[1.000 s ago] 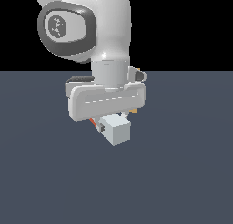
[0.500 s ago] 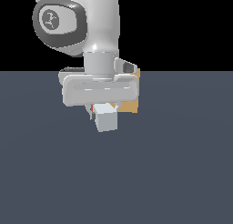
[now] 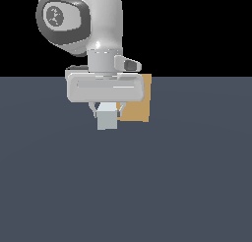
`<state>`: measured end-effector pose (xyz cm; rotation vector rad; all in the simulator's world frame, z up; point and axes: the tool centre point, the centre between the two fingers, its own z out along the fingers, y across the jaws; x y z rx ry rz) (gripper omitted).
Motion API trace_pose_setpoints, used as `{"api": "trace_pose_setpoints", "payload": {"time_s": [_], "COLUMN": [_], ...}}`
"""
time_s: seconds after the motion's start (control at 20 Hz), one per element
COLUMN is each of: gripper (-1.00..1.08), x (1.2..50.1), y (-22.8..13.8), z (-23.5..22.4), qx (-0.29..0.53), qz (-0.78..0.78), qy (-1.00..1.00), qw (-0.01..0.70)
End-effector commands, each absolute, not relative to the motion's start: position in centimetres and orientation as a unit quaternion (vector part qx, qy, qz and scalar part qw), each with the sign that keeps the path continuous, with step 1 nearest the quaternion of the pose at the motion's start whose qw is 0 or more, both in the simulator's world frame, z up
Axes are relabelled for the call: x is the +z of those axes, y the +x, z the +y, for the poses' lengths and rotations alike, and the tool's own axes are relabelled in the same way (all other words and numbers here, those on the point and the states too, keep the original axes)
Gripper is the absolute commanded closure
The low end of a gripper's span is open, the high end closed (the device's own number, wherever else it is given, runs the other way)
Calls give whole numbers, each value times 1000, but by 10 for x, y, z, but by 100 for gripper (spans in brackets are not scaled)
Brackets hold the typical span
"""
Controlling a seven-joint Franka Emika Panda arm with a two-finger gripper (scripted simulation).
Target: Insert the peg into the horizontal hole in a box.
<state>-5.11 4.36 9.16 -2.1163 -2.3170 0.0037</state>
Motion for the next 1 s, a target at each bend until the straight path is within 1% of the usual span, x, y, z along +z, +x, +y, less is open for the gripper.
{"api": "trace_pose_setpoints", "payload": {"time_s": [0.0,0.45,0.95], "gripper": [108,108,108], "x": [98,108,111], "y": [-52,-55,-54], "z": [52,71,77], "qx": [0,0,0], "qz": [-721,-677,-663], "qy": [-693,-736,-748], "qw": [0,0,0]}}
